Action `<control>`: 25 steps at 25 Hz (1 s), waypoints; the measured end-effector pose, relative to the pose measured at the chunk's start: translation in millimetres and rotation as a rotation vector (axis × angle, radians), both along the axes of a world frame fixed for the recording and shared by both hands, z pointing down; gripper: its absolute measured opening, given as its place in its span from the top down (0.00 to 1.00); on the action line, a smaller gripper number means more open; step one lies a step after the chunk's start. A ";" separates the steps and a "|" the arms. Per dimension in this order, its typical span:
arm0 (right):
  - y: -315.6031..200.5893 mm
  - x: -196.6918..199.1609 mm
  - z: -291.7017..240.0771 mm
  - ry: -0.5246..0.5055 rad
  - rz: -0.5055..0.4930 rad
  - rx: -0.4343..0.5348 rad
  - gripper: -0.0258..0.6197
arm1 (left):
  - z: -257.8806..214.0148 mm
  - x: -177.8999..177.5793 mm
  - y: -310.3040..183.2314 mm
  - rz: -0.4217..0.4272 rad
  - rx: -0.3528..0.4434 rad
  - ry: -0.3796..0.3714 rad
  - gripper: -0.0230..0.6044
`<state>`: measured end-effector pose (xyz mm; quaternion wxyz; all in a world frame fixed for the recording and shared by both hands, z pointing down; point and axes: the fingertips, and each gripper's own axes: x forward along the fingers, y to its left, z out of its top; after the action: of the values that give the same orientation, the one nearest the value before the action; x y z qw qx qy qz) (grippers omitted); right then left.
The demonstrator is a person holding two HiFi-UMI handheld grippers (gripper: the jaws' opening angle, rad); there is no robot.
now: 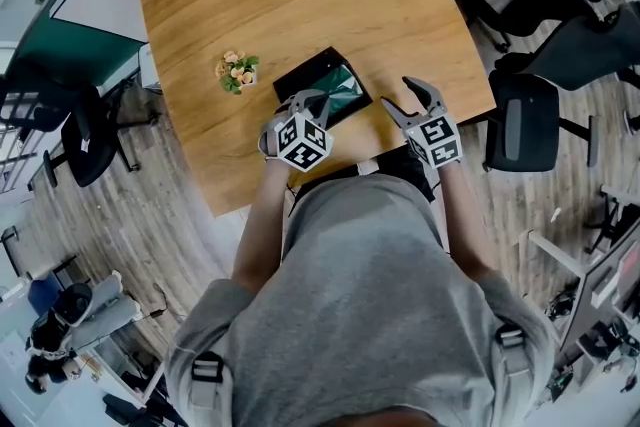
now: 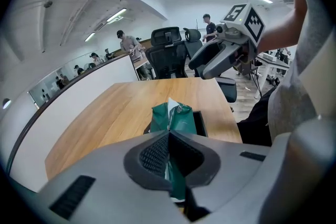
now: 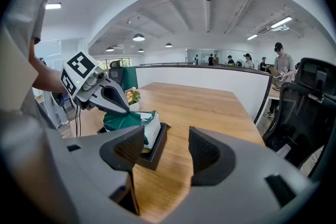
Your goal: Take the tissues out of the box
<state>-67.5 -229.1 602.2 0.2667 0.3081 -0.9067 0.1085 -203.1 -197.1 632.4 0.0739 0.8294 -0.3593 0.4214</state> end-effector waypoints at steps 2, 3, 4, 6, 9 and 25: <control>-0.7 -1.4 -0.7 -0.006 -0.005 0.004 0.53 | -6.0 0.2 0.7 0.004 0.011 -0.008 0.93; -1.1 -2.2 -1.3 -0.009 -0.007 0.006 0.54 | -9.2 0.1 0.7 0.004 0.017 -0.010 0.93; -1.7 -3.1 -1.9 -0.012 -0.011 0.008 0.53 | -12.6 -0.1 0.4 0.002 0.022 -0.010 0.93; -2.5 -4.8 -2.4 -0.018 -0.020 0.010 0.53 | -19.3 -1.3 -0.8 -0.008 0.032 -0.008 0.93; -1.7 -4.4 -1.0 -0.024 -0.036 0.010 0.54 | -27.8 -1.8 -0.8 -0.022 0.050 -0.018 0.93; -2.7 19.8 -3.7 -0.028 -0.101 0.019 0.55 | -58.7 4.4 6.6 -0.073 0.091 -0.081 0.93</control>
<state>-47.7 -231.8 598.4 0.2560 0.2630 -0.9258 0.0906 -198.7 -190.5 573.7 0.0371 0.8004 -0.4108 0.4350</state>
